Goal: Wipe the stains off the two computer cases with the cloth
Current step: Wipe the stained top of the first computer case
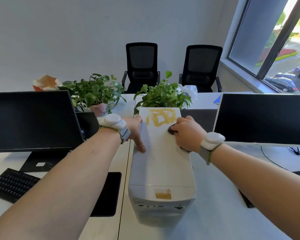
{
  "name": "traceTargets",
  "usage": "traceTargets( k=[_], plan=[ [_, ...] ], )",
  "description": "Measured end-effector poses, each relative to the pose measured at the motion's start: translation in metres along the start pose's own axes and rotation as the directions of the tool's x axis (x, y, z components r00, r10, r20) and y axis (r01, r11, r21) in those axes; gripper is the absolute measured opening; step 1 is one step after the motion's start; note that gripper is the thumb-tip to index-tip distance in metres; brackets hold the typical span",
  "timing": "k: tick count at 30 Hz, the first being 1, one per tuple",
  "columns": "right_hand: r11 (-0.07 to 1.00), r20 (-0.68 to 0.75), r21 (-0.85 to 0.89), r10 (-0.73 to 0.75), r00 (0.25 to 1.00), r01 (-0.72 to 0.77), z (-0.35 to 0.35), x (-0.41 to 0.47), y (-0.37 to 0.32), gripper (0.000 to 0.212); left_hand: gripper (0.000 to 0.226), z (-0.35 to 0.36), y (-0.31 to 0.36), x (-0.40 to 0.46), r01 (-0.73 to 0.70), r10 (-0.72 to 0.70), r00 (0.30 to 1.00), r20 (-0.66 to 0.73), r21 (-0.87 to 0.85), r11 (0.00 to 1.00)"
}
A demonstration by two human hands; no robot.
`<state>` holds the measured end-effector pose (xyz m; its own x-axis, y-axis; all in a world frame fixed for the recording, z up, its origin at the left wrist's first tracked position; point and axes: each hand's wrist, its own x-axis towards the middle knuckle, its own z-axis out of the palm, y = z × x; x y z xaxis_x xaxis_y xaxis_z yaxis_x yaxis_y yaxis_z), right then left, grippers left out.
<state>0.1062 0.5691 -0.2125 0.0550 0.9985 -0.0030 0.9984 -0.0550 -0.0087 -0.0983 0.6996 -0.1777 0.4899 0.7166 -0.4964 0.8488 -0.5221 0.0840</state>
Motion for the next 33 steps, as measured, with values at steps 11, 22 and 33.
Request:
traceTargets(
  k=[11, 22, 33],
  plan=[
    [0.889, -0.051, 0.415, -0.190, 0.980, 0.194, 0.012, -0.014, -0.083, 0.036, 0.124, -0.010, -0.004, -0.004, -0.009, 0.038, 0.989, 0.143, -0.199, 0.980],
    [0.982, -0.071, 0.189, 0.037, 0.997, -0.023, 0.002, -0.023, 0.010, 0.036, 0.120, 0.001, -0.010, 0.003, -0.032, 0.031, 0.999, -0.011, -0.122, 0.992],
    [0.865, -0.081, 0.398, -0.298, 0.951, 0.305, 0.008, -0.038, -0.057, 0.025, 0.095, -0.024, 0.015, 0.015, 0.011, 0.000, 0.998, -0.061, 0.184, 0.983]
  ],
)
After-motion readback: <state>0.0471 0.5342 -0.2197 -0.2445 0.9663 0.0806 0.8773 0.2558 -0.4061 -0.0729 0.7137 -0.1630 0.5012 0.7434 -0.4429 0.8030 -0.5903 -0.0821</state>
